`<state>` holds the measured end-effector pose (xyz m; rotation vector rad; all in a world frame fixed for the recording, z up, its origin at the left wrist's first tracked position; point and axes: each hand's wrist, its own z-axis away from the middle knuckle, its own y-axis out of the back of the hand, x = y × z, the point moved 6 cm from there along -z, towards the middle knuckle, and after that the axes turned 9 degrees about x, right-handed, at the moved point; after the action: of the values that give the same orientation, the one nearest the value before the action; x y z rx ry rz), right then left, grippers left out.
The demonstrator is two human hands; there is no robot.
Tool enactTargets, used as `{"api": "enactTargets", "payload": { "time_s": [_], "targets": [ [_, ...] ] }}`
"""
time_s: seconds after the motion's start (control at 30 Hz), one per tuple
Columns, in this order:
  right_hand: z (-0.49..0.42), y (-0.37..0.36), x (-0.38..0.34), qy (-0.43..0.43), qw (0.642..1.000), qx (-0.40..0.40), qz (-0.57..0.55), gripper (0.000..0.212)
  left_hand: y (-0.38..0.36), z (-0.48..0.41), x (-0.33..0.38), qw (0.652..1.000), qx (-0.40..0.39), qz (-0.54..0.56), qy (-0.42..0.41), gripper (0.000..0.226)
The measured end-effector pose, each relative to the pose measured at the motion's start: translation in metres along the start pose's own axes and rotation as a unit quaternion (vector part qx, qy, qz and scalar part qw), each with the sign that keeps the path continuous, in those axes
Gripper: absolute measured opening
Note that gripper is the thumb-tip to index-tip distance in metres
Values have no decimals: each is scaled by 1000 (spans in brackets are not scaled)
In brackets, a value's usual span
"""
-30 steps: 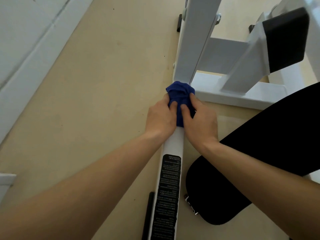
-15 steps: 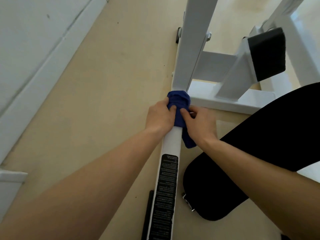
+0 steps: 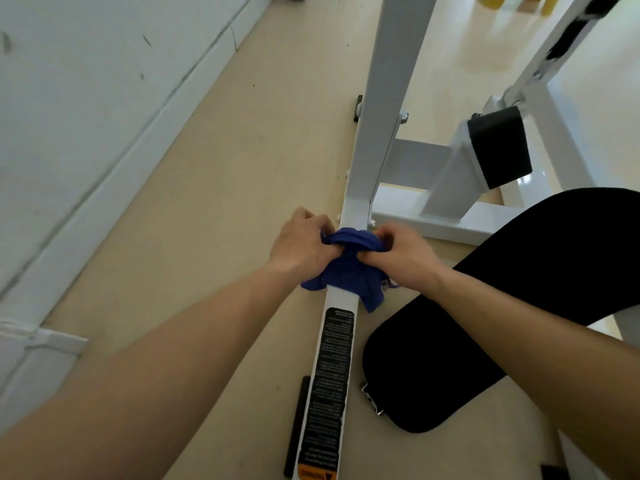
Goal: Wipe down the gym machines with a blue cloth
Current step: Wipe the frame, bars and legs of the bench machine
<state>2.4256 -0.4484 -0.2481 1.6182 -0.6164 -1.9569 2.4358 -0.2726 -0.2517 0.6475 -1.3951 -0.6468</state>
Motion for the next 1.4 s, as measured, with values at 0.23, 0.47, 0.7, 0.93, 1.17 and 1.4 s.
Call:
{"api": "enactTargets", "payload": {
  "time_s": [0.23, 0.47, 0.7, 0.93, 1.17, 1.4],
  "targets": [
    [-1, 55, -41, 91, 995, -15, 27, 5, 56, -5, 26, 998, -25, 35, -41, 11],
    [-10, 142, -104, 150, 980, 123, -38, 21, 130, -30, 95, 986, 65, 103, -110, 5],
    [-34, 194, -171, 117, 923, 285, -230, 14, 183, -68, 170, 951, 271, 99, -112, 11],
    [-60, 189, -163, 21, 894, 403, -196, 31, 181, -77, 186, 929, 355, 84, -66, 22],
    [-48, 163, -175, 140, 897, 348, -233, 9, 152, -69, 179, 908, 287, 292, -89, 26],
    [-61, 142, -177, 180, 921, 278, -203, 45, 118, -73, 194, 920, 186, 334, -88, 28]
  ]
}}
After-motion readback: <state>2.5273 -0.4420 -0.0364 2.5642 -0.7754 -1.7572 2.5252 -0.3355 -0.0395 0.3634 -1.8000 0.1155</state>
